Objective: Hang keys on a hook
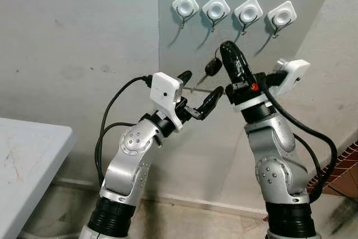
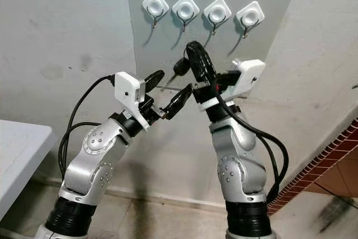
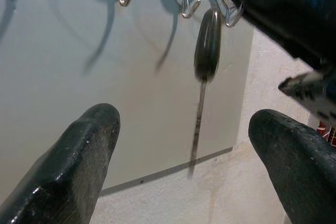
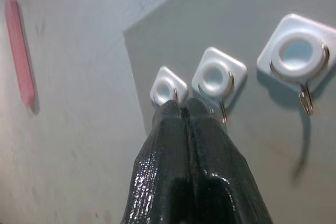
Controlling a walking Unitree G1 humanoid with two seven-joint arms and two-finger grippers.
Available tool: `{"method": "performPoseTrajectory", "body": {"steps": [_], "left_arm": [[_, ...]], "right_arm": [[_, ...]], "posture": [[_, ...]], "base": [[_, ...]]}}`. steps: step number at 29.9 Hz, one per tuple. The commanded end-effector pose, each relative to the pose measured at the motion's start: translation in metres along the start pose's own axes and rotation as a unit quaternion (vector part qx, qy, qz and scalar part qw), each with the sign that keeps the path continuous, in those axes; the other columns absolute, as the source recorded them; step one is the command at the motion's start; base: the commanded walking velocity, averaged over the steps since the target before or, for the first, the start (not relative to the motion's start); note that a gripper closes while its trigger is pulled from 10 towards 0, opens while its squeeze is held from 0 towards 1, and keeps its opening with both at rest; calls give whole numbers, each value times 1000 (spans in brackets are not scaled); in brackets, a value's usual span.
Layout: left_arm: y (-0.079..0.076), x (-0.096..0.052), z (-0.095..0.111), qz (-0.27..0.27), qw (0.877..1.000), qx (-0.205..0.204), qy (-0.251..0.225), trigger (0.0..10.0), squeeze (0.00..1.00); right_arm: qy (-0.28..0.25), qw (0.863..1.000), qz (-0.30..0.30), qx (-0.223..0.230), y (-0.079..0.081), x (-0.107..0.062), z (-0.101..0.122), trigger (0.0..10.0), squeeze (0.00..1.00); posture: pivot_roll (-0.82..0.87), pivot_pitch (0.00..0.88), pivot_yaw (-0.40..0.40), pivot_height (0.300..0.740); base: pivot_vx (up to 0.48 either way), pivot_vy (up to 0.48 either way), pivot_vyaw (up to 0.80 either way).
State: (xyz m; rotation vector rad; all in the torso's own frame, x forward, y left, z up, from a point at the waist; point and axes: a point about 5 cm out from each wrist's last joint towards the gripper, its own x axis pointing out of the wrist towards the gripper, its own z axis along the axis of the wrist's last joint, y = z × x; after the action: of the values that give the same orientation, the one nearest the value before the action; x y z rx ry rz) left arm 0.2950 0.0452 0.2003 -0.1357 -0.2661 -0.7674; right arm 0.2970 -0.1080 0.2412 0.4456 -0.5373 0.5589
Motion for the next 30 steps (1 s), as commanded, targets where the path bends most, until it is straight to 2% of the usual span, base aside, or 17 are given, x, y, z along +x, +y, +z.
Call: {"method": "performPoseTrajectory", "body": {"steps": [1,14,30], "left_arm": [[-5,5,8,-17,1000,6,-11,10000,0],[-13,8,12,-39,999,15,-12,10000,0],[-13,8,14,-37,999,9,-12,10000,0]], "right_arm": [[-19,1000,5,1,1,6,9,10000,0],[-22,999,16,25,2,26,2,10000,0],[-19,998,-2,53,-9,39,-9,10000,0]], "posture": [[-55,0,-19,740],[-49,0,-18,740],[-42,0,-20,740]], "base": [[0,0,0],[0,0,0],[0,0,0]]}}
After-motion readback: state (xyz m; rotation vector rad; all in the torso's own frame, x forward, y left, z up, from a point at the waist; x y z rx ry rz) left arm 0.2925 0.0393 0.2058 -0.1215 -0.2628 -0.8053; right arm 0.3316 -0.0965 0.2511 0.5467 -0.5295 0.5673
